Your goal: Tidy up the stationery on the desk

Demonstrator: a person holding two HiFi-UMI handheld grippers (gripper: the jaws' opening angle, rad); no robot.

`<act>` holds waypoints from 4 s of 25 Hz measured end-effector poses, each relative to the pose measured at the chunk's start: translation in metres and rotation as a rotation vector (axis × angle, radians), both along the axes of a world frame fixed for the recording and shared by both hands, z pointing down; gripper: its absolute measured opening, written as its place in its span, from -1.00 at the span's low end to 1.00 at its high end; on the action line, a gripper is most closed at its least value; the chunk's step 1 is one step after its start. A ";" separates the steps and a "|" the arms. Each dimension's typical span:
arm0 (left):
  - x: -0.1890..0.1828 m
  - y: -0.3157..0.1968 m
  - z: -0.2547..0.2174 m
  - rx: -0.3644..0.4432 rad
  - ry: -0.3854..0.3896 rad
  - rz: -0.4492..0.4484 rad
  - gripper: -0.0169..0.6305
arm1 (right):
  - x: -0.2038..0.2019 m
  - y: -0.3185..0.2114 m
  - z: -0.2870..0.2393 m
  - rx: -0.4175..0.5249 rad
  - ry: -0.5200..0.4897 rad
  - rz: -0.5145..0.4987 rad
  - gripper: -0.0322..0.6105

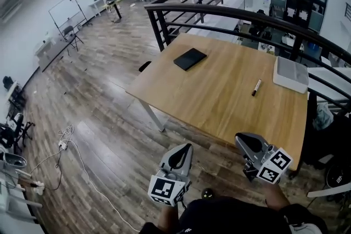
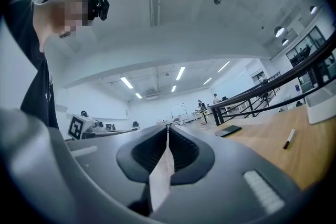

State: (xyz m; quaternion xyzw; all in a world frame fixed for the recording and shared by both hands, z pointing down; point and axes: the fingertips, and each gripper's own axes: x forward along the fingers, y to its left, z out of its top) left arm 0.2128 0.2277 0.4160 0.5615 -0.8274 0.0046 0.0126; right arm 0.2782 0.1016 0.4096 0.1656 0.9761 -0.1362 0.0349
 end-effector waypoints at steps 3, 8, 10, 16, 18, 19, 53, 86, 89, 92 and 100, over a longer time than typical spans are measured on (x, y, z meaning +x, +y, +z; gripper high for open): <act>-0.018 0.011 0.002 0.008 0.008 0.001 -0.95 | -0.023 0.008 0.002 0.010 0.009 -0.002 -0.87; -0.038 0.021 0.006 -0.006 0.005 -0.002 -0.94 | -0.048 0.017 0.010 0.069 0.043 0.004 -0.87; -0.042 0.022 0.005 0.006 0.008 0.000 -0.94 | -0.053 0.017 0.011 0.075 0.052 0.012 -0.87; -0.052 0.019 0.013 -0.016 0.030 0.019 -0.94 | -0.067 0.013 0.014 0.080 0.068 0.023 -0.87; -0.057 0.016 0.011 -0.008 0.039 0.024 -0.94 | -0.076 0.009 0.014 0.083 0.072 0.024 -0.87; -0.061 0.014 0.010 -0.005 0.040 0.025 -0.94 | -0.081 0.007 0.013 0.084 0.072 0.023 -0.87; -0.293 -0.072 0.024 -0.061 0.049 -0.010 -0.91 | -0.306 -0.100 0.024 0.038 0.045 0.068 -0.86; -0.373 -0.141 0.052 -0.163 0.108 0.064 -0.79 | -0.355 -0.167 0.022 0.081 0.066 0.181 -0.83; -0.386 -0.151 0.054 -0.168 0.118 0.075 -0.77 | -0.368 -0.172 0.017 0.090 0.060 0.186 -0.83; -0.404 -0.157 0.055 -0.170 0.129 0.074 -0.76 | -0.385 -0.177 0.010 0.100 0.051 0.191 -0.83; -0.441 -0.191 0.047 -0.169 0.151 0.080 -0.68 | -0.428 -0.204 -0.015 0.171 0.061 0.183 -0.82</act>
